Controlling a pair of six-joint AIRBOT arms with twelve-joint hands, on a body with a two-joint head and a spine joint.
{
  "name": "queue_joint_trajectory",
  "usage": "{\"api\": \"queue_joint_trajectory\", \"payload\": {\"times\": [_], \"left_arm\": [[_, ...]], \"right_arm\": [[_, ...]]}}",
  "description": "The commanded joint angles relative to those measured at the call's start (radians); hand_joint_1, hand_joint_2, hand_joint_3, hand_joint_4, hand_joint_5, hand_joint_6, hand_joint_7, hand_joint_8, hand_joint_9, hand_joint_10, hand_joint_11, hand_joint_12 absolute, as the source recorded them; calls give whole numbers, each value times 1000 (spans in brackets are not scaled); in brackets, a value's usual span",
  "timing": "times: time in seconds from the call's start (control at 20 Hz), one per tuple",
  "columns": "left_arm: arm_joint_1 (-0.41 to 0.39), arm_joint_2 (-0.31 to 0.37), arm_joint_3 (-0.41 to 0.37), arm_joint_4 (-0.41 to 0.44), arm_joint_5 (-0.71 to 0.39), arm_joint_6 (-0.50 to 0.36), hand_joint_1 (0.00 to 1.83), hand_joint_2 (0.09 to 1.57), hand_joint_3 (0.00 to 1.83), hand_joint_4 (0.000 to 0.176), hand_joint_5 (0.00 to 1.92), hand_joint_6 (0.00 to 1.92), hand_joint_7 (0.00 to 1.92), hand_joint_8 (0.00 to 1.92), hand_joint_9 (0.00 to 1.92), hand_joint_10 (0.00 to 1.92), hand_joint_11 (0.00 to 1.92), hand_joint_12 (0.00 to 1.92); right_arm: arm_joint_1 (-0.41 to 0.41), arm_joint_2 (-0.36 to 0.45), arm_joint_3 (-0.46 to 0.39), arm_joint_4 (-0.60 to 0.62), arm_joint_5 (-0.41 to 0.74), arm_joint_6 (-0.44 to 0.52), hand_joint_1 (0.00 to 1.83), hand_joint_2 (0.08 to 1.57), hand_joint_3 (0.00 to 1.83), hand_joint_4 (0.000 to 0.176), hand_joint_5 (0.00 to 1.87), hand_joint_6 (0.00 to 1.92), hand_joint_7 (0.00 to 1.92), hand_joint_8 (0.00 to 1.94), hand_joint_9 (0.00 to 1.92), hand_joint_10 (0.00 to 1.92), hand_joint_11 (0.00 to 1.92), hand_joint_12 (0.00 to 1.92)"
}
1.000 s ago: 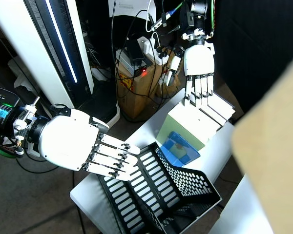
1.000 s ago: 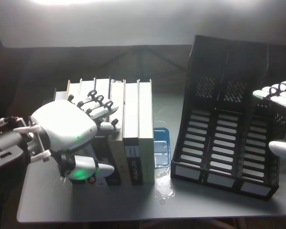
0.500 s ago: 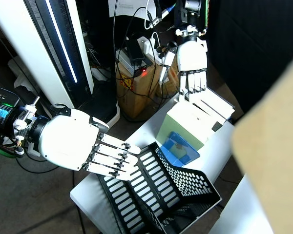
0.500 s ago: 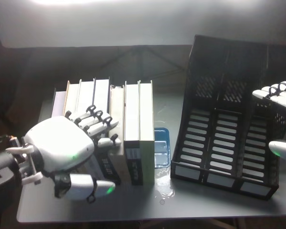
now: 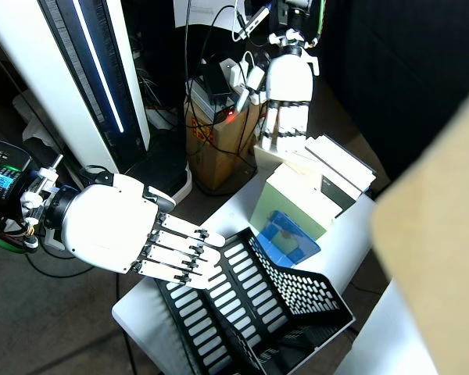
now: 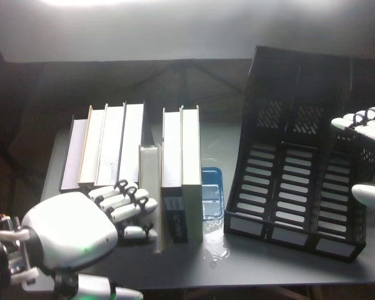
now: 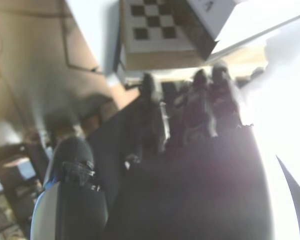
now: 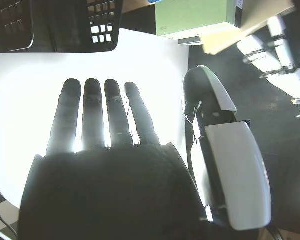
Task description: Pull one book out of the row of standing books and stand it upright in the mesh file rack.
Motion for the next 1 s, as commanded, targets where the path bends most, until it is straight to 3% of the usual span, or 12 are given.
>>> {"api": "queue_joint_trajectory", "payload": {"times": [0.0,0.15,0.2,0.35,0.45,0.55,0.6,0.75,0.8,0.9,0.95], "left_arm": [[10,6,-4,11,-59,-15,49,1166,3,79,520,14,0,0,0,0,0,0],[39,6,-21,37,-68,-48,5,1170,4,79,492,0,0,0,0,0,0,0],[52,6,-31,51,-71,-61,49,1186,9,51,488,0,0,0,0,0,0,0],[90,3,-47,59,-93,-86,7,1205,14,53,503,7,0,0,0,0,0,0],[104,6,-53,68,-116,-110,0,1239,23,8,441,0,0,0,0,0,0,0],[104,24,-62,78,-151,-122,0,1258,27,12,418,0,0,0,0,0,0,0],[104,41,-69,78,-178,-125,0,1263,26,22,408,0,0,0,0,0,0,0],[104,79,-79,65,-255,-138,4,1338,17,11,316,2,0,0,0,0,0,0],[104,88,-82,55,-283,-138,20,1357,15,15,250,0,0,0,0,0,0,0],[113,108,-87,20,-354,-132,73,1384,10,47,93,0,0,0,0,0,0,0],[122,118,-90,-12,-391,-116,73,1384,10,47,93,0,0,0,0,0,0,0]], "right_arm": [[3,3,5,-2,113,7,356,1347,1,0,0,0,0,0,0,0,0,0],[2,3,5,-2,112,10,365,1343,0,0,0,0,0,0,0,0,0,0],[2,3,5,-2,111,11,347,1340,0,0,0,0,0,0,0,0,0,0],[2,3,5,-2,106,11,365,1336,0,0,0,0,0,0,0,0,0,0],[2,3,4,-2,104,13,385,1331,0,0,0,0,0,0,0,0,0,0],[2,3,3,-9,104,15,378,1332,0,0,0,0,0,0,0,0,0,0],[2,4,2,-18,105,18,376,1335,0,0,0,0,0,0,0,0,0,0],[16,23,-14,-68,105,21,393,1346,3,0,0,0,0,0,0,0,0,0],[28,29,-21,-95,105,25,370,1348,4,0,0,0,0,0,0,0,0,0],[56,44,-35,-162,105,48,462,1351,1,0,0,0,0,0,0,0,0,0],[68,47,-37,-199,105,66,462,1351,1,0,0,0,0,0,0,0,0,0]]}}
